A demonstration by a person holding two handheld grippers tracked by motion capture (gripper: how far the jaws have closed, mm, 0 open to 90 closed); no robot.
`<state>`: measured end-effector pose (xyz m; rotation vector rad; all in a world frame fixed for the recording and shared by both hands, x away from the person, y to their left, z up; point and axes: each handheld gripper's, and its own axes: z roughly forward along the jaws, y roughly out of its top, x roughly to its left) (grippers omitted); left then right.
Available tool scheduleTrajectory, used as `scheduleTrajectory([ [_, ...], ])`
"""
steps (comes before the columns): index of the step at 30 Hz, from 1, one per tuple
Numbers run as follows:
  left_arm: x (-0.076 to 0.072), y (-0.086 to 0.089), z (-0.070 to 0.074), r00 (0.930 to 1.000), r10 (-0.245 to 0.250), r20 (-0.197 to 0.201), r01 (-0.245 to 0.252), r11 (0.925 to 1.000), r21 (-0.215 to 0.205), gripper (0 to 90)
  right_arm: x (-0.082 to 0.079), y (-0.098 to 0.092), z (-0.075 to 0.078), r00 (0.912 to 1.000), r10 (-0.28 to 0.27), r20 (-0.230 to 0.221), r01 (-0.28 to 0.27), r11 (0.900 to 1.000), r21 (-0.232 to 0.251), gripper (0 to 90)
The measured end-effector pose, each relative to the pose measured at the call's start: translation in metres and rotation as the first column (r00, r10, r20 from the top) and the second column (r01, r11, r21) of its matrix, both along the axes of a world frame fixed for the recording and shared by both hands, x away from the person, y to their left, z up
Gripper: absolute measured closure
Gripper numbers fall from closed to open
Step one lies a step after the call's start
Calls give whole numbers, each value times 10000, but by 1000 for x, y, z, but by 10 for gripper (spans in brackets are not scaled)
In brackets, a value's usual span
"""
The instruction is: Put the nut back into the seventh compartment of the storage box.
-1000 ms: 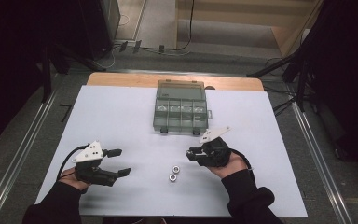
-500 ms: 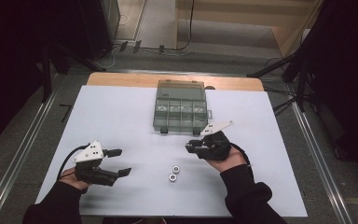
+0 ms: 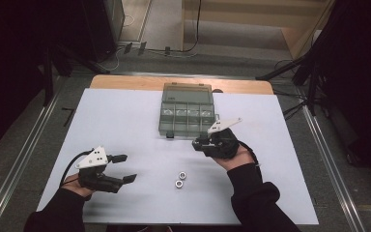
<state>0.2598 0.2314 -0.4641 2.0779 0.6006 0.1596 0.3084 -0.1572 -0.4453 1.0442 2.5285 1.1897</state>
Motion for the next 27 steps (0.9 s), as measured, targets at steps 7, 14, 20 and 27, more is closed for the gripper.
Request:
scheduleTrajectory([
  [7, 0, -1, -1, 10000, 22, -31, -22, 10000, -20, 227, 15, 0, -1, 9998, -206, 14, 206, 9998, -73, 714],
  [14, 1, 1, 0, 10000, 9, -19, -9, 10000, -3, 227, 32, 2, 3, 9988, -460, 151, 461, 9989, -111, 714],
  [20, 0, 0, 0, 10000, -22, -25, 22, 10000, -2, 227, 43, 1, 3, 9968, -756, 263, 759, 9970, -120, 714],
  [27, 0, 0, 0, 10000, -28, -35, 28, 10000, -20, 227, 55, 2, 0, 9944, -981, 388, 987, 9950, -127, 714],
])
